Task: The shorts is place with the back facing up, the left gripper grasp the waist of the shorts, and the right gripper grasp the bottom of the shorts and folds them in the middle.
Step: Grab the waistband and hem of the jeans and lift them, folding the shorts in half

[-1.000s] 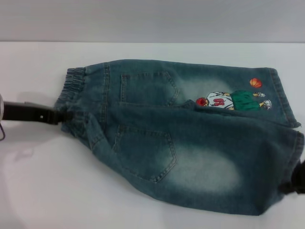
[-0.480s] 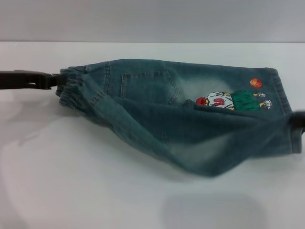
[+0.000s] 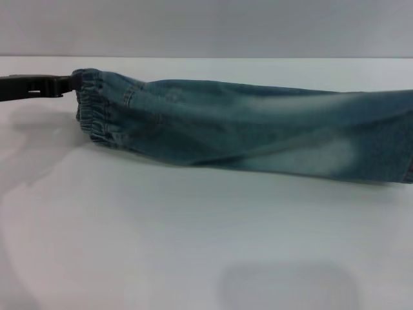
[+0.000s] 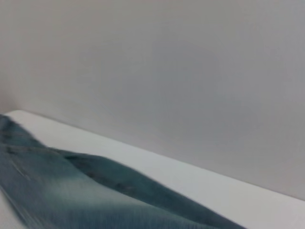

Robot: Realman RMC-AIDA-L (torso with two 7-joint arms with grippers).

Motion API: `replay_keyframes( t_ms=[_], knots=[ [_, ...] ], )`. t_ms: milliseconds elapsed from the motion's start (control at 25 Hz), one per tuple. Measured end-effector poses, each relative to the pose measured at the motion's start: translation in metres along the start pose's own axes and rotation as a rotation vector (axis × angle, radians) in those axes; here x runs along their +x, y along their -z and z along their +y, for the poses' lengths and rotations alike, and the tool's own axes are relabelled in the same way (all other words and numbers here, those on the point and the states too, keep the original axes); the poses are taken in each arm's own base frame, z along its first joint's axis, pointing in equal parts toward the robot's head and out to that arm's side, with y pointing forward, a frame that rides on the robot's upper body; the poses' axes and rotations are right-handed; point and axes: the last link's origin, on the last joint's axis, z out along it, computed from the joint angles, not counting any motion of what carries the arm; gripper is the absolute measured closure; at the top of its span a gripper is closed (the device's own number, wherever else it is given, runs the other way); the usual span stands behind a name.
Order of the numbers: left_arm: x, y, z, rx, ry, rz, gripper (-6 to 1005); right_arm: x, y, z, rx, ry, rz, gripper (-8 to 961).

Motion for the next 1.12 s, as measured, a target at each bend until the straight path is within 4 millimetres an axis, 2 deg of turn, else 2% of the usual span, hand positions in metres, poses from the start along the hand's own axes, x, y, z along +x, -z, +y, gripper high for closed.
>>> replay_keyframes(
  t_ms=[200,440,800,880,960,1120],
  knots=[
    [0.001,-0.004,0.0,0.01,0.002,0.013,941,0.012,-0.009,-0.01,0.071,-0.042,-0.005,954],
    [-0.001,-0.024,0.005,0.035,-0.027,0.007,935,0.022,-0.027,-0.016,0.101,-0.065,-0.016,954],
    [-0.003,-0.034,0.007,0.049,-0.038,0.001,925,0.019,-0.039,-0.022,0.151,-0.074,-0.106,955],
    [-0.003,-0.048,0.008,0.09,-0.062,0.007,923,0.02,-0.041,-0.025,0.169,-0.082,-0.112,955],
    [-0.003,-0.048,0.008,0.09,-0.062,0.007,921,0.021,-0.044,-0.028,0.19,-0.091,-0.107,954],
    [-0.004,-0.061,0.013,0.107,-0.082,0.008,917,0.026,-0.054,-0.03,0.218,-0.103,-0.087,954]
  ],
)
